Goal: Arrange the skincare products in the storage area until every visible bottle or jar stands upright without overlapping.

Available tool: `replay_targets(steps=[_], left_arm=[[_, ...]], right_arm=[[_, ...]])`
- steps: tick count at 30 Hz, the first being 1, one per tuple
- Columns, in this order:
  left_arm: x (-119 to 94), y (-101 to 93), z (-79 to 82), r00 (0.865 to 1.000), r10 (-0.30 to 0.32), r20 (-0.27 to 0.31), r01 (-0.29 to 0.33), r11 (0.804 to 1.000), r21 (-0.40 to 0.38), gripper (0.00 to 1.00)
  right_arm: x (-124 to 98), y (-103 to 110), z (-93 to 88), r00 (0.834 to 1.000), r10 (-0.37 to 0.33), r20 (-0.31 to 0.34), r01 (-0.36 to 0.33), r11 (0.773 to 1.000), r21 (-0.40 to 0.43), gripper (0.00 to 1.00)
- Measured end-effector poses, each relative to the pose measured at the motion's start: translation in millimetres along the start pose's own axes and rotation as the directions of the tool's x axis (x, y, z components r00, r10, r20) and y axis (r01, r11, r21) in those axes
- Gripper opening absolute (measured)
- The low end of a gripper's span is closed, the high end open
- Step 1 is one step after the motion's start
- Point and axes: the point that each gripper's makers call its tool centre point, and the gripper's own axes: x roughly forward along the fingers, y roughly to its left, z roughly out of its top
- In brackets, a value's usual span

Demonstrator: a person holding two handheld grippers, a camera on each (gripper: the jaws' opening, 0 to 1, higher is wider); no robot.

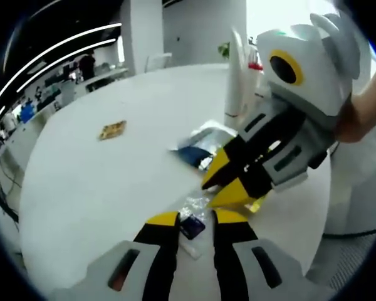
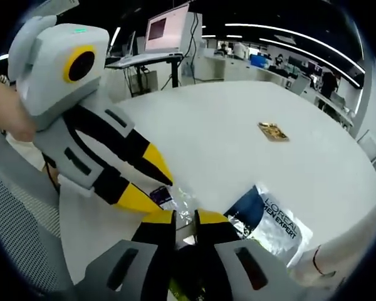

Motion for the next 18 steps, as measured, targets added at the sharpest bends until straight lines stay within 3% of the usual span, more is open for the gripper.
replay_targets(steps=[11,18], left_arm=[[-5,-0.2,4.9,1.000,0.015,0.010,-0.015,1.000,-0.016,0.26],[-17,-2.5,10.8,0.999,0.031,0.030,-0.029,0.997,-0.065,0.32]], right_arm=[[-16,-3,0.3,1.000,-0.013,0.027,0.013,1.000,-0.003,0.20],[-29,4,-9.2,0.999,-0.017,0.028,0.018,1.000,-0.011,0.27]])
